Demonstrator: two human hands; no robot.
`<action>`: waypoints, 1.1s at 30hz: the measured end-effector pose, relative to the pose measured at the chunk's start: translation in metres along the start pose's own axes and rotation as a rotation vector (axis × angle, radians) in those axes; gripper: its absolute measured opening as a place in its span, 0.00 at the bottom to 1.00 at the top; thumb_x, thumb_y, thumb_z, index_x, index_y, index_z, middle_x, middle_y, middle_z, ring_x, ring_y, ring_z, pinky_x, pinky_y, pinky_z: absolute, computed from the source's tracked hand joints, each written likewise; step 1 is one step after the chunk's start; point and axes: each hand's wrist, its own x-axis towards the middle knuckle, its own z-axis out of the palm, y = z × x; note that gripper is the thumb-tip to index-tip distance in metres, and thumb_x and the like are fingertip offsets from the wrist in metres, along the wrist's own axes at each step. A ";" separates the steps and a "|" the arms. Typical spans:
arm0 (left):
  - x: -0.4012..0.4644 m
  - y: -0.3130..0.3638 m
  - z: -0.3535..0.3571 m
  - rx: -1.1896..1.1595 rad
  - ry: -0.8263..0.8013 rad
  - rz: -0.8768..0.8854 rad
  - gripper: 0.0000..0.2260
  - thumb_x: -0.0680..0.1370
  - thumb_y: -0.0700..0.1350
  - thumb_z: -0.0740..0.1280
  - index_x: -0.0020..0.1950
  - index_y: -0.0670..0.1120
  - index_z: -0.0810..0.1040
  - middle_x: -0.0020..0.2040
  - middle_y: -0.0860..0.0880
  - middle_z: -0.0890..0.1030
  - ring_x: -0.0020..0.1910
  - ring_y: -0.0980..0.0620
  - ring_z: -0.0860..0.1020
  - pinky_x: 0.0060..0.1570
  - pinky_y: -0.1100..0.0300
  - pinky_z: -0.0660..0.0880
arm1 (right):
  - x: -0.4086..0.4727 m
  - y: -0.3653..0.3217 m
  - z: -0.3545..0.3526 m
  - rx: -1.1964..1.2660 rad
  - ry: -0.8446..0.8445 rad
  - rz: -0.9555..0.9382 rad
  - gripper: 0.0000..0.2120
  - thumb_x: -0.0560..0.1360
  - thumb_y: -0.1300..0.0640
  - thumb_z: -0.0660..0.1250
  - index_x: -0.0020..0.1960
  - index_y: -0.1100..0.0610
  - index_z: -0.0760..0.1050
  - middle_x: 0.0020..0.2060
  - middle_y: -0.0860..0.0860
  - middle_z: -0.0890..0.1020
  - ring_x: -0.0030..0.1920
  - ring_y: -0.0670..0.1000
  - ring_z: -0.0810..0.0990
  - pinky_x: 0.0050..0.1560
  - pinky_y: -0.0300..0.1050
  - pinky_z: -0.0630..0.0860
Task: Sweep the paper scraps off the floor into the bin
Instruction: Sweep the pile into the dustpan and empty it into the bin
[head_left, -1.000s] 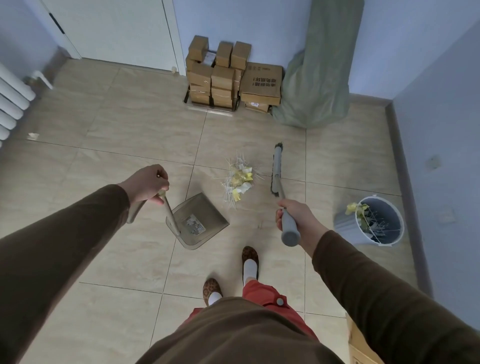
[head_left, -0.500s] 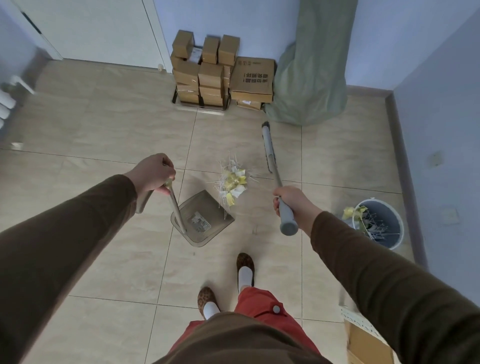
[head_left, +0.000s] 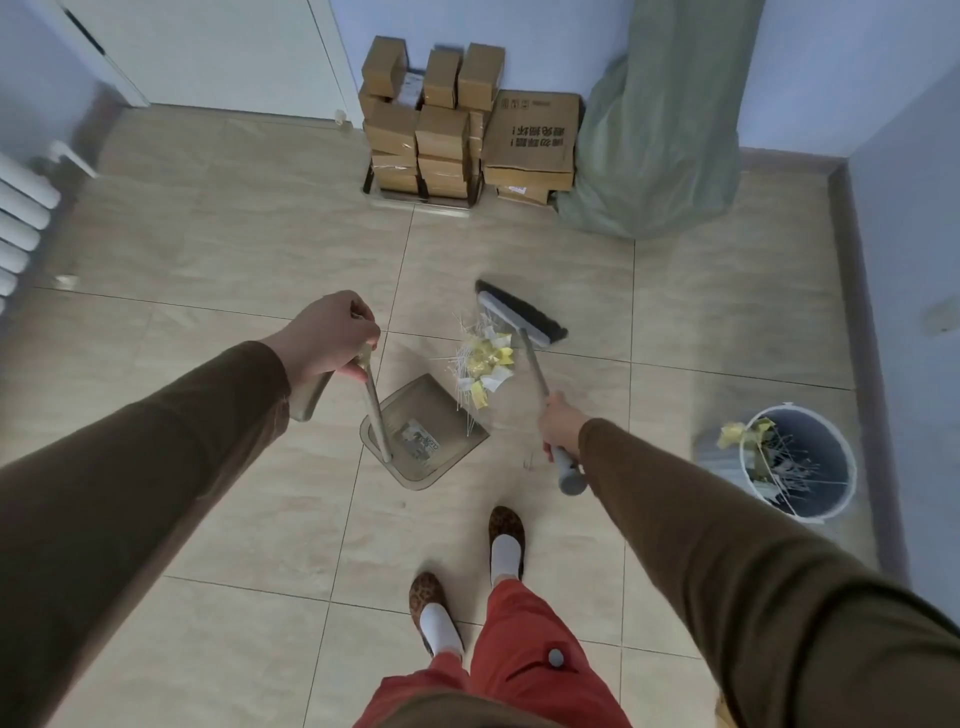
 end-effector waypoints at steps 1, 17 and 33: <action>-0.002 0.002 0.002 0.003 0.000 0.009 0.07 0.77 0.38 0.66 0.55 0.40 0.76 0.55 0.38 0.80 0.41 0.37 0.85 0.53 0.40 0.81 | -0.008 0.009 0.007 -0.012 -0.027 -0.017 0.13 0.85 0.51 0.45 0.55 0.58 0.64 0.35 0.55 0.70 0.31 0.49 0.68 0.22 0.42 0.69; -0.028 -0.027 0.034 -0.179 0.067 -0.027 0.05 0.77 0.39 0.64 0.53 0.42 0.74 0.53 0.41 0.79 0.43 0.38 0.85 0.53 0.42 0.82 | -0.127 0.101 -0.019 0.724 -0.290 -0.009 0.08 0.83 0.60 0.57 0.59 0.53 0.72 0.31 0.54 0.73 0.22 0.45 0.69 0.18 0.35 0.69; -0.021 -0.066 0.015 -0.170 0.052 -0.112 0.24 0.73 0.38 0.73 0.67 0.43 0.70 0.59 0.41 0.75 0.43 0.40 0.86 0.52 0.47 0.83 | -0.015 -0.009 0.000 -0.402 -0.026 -0.265 0.21 0.81 0.62 0.55 0.73 0.54 0.57 0.48 0.60 0.74 0.35 0.52 0.73 0.28 0.43 0.73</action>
